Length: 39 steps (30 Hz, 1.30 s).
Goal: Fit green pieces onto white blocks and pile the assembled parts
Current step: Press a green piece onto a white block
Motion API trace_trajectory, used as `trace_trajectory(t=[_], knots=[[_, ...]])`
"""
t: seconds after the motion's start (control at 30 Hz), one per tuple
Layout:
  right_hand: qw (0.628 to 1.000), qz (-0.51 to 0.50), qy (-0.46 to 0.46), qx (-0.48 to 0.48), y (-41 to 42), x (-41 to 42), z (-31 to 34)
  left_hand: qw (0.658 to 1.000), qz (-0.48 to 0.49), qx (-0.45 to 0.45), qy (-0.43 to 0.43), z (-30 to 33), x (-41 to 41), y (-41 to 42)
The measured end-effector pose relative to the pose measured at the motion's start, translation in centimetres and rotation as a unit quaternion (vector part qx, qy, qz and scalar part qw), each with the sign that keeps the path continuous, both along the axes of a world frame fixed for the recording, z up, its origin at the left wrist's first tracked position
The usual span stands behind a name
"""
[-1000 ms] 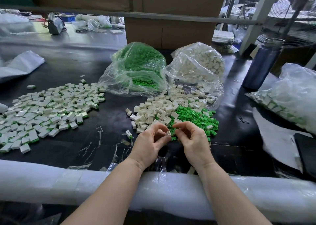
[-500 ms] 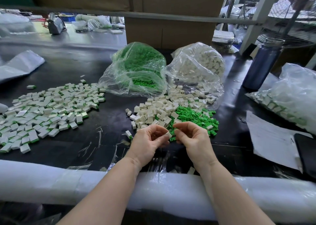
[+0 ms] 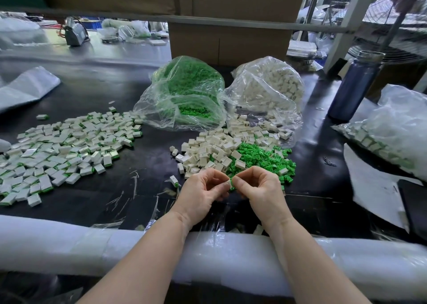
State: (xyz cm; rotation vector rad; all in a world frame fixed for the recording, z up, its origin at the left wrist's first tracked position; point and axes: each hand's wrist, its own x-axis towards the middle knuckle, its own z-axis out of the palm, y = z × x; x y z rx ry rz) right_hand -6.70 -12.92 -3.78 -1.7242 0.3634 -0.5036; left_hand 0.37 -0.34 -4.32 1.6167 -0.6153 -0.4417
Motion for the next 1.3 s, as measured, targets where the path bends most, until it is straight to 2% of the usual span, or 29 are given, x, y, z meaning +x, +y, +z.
trace_trajectory(t=[0.43, 0.9, 1.17, 1.3], knots=[[1.000, 0.012, -0.009, 0.001, -0.05, 0.20, -0.20, 0.999, 0.023, -0.023, 0.034, 0.08, -0.04, -0.09], [0.999, 0.035, 0.014, 0.016, -0.01, -0.13, 0.03, 1.000, 0.004, 0.007, -0.001, 0.22, -0.28, 0.07], [0.998, 0.041, 0.039, 0.008, -0.18, -0.14, 0.03, 0.997, -0.022, 0.055, -0.041, 0.06, -0.35, 0.08], [0.999, 0.032, 0.027, 0.027, -0.04, -0.14, 0.06, 0.998, -0.004, 0.040, -0.038, 0.07, -0.31, 0.00]])
